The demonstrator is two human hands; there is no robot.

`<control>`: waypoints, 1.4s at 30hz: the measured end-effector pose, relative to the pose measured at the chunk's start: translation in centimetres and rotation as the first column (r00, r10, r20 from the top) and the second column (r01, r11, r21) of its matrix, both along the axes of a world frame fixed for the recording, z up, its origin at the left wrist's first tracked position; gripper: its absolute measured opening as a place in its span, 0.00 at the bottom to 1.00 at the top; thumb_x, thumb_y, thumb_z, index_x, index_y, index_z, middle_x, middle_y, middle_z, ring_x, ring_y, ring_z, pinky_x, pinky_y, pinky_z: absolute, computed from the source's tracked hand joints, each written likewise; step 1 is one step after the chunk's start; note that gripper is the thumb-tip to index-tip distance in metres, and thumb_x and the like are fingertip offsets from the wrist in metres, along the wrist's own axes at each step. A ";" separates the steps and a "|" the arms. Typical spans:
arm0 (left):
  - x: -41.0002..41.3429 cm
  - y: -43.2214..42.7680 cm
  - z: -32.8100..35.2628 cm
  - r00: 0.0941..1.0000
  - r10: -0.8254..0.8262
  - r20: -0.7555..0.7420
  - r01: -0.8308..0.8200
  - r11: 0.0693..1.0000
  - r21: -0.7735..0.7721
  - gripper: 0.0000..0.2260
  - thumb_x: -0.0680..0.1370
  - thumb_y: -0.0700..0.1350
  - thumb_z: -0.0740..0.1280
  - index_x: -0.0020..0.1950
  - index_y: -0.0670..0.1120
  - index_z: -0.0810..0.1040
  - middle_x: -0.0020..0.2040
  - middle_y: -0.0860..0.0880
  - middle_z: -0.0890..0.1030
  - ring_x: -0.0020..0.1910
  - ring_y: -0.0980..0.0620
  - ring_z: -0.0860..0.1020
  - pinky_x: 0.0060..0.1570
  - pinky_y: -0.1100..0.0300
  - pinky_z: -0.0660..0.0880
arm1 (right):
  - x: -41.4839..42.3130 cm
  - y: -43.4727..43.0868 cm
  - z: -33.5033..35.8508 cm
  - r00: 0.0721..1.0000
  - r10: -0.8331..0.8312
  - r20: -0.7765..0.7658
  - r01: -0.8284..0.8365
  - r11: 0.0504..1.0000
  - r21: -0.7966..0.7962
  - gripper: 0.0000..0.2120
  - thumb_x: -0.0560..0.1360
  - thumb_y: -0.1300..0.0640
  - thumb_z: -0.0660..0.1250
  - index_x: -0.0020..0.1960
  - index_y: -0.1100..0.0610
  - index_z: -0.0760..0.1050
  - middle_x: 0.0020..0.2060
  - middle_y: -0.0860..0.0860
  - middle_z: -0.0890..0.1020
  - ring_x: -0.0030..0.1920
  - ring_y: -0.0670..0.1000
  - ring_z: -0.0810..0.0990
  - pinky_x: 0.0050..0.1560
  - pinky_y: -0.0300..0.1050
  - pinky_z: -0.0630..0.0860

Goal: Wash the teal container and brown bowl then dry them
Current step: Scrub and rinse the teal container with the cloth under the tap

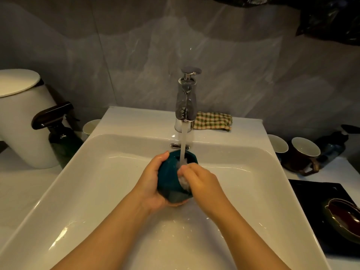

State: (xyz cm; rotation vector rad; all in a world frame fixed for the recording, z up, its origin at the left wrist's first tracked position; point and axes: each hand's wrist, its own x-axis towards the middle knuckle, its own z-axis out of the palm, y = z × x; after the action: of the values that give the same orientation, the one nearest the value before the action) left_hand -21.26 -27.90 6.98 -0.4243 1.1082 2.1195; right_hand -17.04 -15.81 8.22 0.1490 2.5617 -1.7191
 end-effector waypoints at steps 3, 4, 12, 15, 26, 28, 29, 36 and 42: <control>-0.1 -0.1 0.0 1.000 0.014 0.002 -0.014 1.000 0.016 0.20 0.71 0.58 0.63 0.54 0.46 0.81 0.51 0.40 0.81 0.49 0.40 0.78 0.46 0.45 0.76 | -0.2 0.1 0.1 0.990 0.091 0.112 -0.067 0.977 -0.204 0.14 0.74 0.50 0.63 0.34 0.56 0.75 0.34 0.51 0.77 0.37 0.46 0.75 0.39 0.36 0.72; -0.1 -0.2 0.0 1.000 0.016 0.005 -0.016 1.000 0.027 0.20 0.72 0.58 0.63 0.53 0.46 0.81 0.50 0.40 0.82 0.49 0.40 0.78 0.46 0.45 0.76 | -0.2 -0.1 0.0 0.986 0.140 0.086 -0.113 0.958 -0.263 0.12 0.73 0.49 0.63 0.37 0.57 0.76 0.36 0.52 0.79 0.39 0.47 0.77 0.40 0.34 0.73; -0.3 0.0 -0.1 0.994 0.090 -0.069 -0.090 0.996 -0.008 0.17 0.74 0.57 0.61 0.45 0.47 0.82 0.38 0.45 0.84 0.40 0.46 0.80 0.36 0.54 0.74 | -0.6 -1.3 -0.1 0.951 0.239 -0.195 -0.059 0.761 0.646 0.35 0.67 0.29 0.41 0.52 0.51 0.75 0.45 0.48 0.78 0.48 0.48 0.74 0.52 0.46 0.72; -0.1 0.1 0.1 0.992 0.103 -0.073 -0.104 0.995 -0.003 0.17 0.75 0.56 0.60 0.45 0.45 0.82 0.35 0.45 0.83 0.36 0.48 0.81 0.34 0.56 0.74 | 0.0 -1.5 -0.3 0.969 0.209 -0.135 -0.123 0.875 0.469 0.27 0.70 0.31 0.54 0.40 0.55 0.74 0.34 0.48 0.77 0.38 0.50 0.77 0.42 0.49 0.74; 0.1 0.4 0.5 0.987 0.087 -0.136 -0.084 0.996 0.031 0.20 0.75 0.57 0.60 0.57 0.46 0.81 0.51 0.41 0.83 0.51 0.42 0.80 0.54 0.44 0.74 | -0.7 -0.2 -0.1 0.951 0.248 -0.183 -0.128 0.857 0.499 0.35 0.70 0.35 0.36 0.53 0.54 0.72 0.53 0.52 0.78 0.56 0.52 0.73 0.63 0.50 0.67; -0.2 0.0 0.6 0.982 0.120 -0.144 -0.114 0.992 0.045 0.19 0.75 0.58 0.59 0.54 0.47 0.82 0.49 0.42 0.83 0.49 0.42 0.80 0.50 0.45 0.76 | -0.1 -0.1 0.5 0.944 0.288 -0.160 -0.131 0.774 0.620 0.31 0.71 0.38 0.32 0.43 0.53 0.69 0.38 0.50 0.76 0.47 0.52 0.74 0.60 0.47 0.64; -0.3 -0.1 0.6 0.980 0.128 -0.150 -0.122 0.991 0.047 0.19 0.75 0.58 0.59 0.53 0.47 0.82 0.48 0.42 0.84 0.49 0.42 0.80 0.48 0.46 0.76 | 0.1 0.0 0.6 0.944 0.301 -0.136 -0.151 0.761 0.631 0.28 0.73 0.39 0.34 0.41 0.53 0.68 0.35 0.49 0.74 0.45 0.51 0.74 0.61 0.46 0.63; 0.2 1.1 0.2 0.970 0.179 -0.165 -0.187 0.982 -0.033 0.18 0.75 0.57 0.61 0.54 0.46 0.80 0.53 0.40 0.81 0.54 0.41 0.79 0.55 0.43 0.75 | 0.0 -1.9 0.9 0.979 0.022 0.201 0.126 0.711 -0.691 0.19 0.80 0.49 0.52 0.64 0.56 0.72 0.55 0.54 0.79 0.52 0.47 0.78 0.39 0.33 0.79; -0.3 0.4 0.3 0.987 0.141 -0.077 -0.135 0.988 0.075 0.20 0.74 0.59 0.60 0.53 0.46 0.81 0.48 0.41 0.83 0.49 0.42 0.79 0.46 0.46 0.76 | -0.2 -0.1 0.6 0.984 0.174 0.030 -0.176 0.948 0.265 0.19 0.81 0.47 0.48 0.34 0.45 0.69 0.37 0.43 0.75 0.48 0.44 0.73 0.70 0.47 0.58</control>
State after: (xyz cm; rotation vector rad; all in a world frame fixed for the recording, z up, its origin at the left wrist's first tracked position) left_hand -21.53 -27.49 7.24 -0.3941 1.0736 2.3080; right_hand -17.22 -15.91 8.83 -0.0623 2.6972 -1.3076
